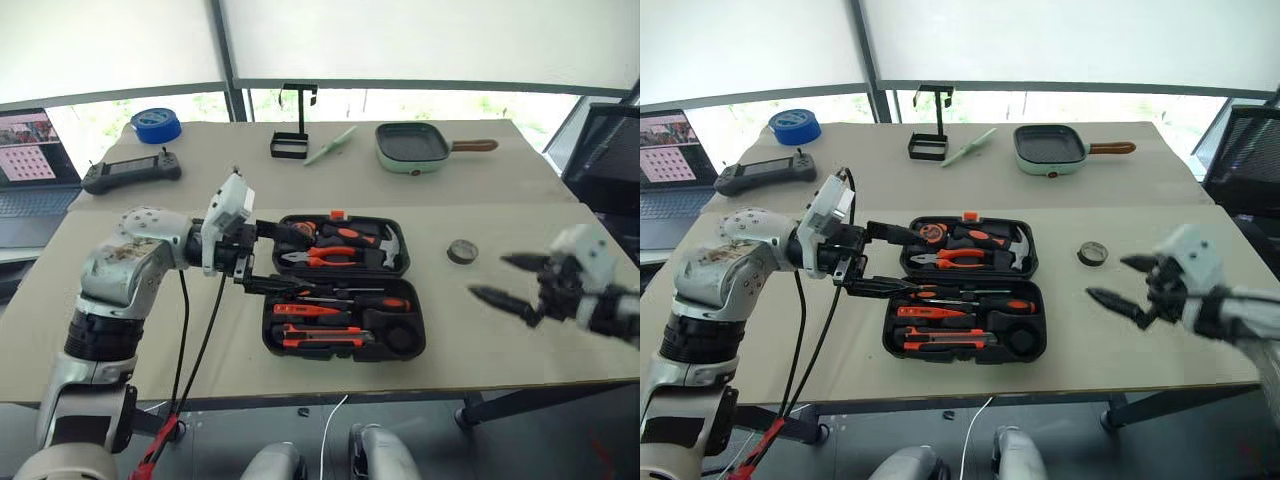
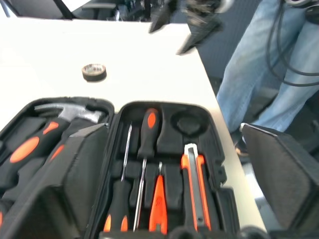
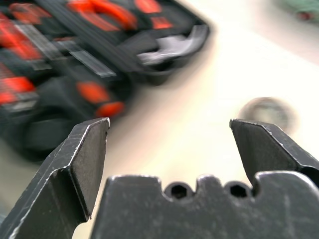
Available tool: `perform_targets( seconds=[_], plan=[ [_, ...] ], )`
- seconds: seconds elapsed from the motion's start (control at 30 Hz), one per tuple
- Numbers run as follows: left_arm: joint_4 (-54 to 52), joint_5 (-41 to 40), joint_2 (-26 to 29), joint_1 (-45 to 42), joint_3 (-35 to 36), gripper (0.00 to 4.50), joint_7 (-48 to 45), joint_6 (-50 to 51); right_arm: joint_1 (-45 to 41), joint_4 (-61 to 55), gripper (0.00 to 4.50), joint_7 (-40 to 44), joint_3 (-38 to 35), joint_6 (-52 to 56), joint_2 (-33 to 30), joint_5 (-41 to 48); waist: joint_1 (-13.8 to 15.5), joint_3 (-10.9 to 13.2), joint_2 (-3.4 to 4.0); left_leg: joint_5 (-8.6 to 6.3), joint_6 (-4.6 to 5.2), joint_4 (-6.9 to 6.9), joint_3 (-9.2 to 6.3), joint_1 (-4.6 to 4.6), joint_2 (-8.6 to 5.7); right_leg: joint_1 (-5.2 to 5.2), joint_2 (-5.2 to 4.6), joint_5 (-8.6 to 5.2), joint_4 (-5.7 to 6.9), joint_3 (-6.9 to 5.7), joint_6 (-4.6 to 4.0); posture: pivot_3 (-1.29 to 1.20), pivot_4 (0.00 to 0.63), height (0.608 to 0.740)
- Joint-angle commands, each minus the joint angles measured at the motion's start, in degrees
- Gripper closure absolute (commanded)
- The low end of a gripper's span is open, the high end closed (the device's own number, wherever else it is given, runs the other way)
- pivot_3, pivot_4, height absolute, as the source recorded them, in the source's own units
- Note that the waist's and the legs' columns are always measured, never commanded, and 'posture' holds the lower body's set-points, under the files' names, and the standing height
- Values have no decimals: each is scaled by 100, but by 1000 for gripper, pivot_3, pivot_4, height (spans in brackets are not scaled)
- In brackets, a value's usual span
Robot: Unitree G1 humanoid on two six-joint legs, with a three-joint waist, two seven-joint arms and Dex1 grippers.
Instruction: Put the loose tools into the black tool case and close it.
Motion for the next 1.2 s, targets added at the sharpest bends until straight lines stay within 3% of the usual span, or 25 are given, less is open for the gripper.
perform_targets(
  seconds=[0.03, 0.17, 0.4, 0.5, 0.73, 0.93, 1.07, 1.2],
  plan=[
    [-400, -213, -5, 26, 1, 77, 194, 126, -1062, 1312, 0, 244, 1075, -667, 155, -935, -14, 1, 1, 1, -2, -2, 1, 0, 0, -2, 0, -1, 1, 0, -1, 0, 150, 740],
    [-607, -264, 91, 123, -64, 77, 232, 183, -2044, 2617, 0, 329, 1754, -1216, 534, -1618, -8, 2, 4, 5, -7, -8, 1, -10, 2, -11, -2, -3, -2, -7, -7, 0, 150, 740],
    [-758, -246, 239, 258, -29, 77, 405, 73, -2962, 4216, 0, 78, 2100, -1816, 1063, -2344, -20, 3, 6, 6, -11, -2, -1, -13, -2, -11, -7, -2, -3, -15, -6, 0, 150, 740],
    [-792, -266, 281, 299, -35, 0, 425, 56, -3184, 4623, 735, 62, 2157, -1973, 1198, -2551, -53, 4, 10, 9, -17, -5, -4, -12, 0, -12, -6, -3, -3, -19, -8, 0, 150, 740],
    [-712, -219, 313, 191, -117, 0, 431, -42, -3549, 5223, 3175, -156, 2244, -1992, 1483, -2974, -127, 5, 12, 10, -21, -6, -5, -11, 0, -12, -6, -3, -2, -22, -10, 0, 150, 740],
    [-572, -181, 284, 86, -179, 0, 412, -129, -3587, 5332, 3175, -60, 2240, -2109, 1517, -3132, -127, 7, 15, 10, -22, -5, -6, -11, 0, -11, -6, -4, -2, -25, -11, 0, 150, 740],
    [-520, -148, 251, 56, -220, 0, 402, -190, -3573, 5376, 4293, -134, 2208, -2267, 1524, -3232, -135, 8, 18, 10, -23, -5, -6, -11, 0, -11, -6, -4, -1, -25, -11, 0, 150, 740],
    [-496, -127, 339, 121, -316, 0, 313, -217, -3398, 4889, 4440, 233, 1968, -2310, 1364, -2978, -134, 10, 21, 11, -24, -5, -6, -10, 0, -11, -6, -4, 0, -24, -11, 0, 150, 740]
  ],
)
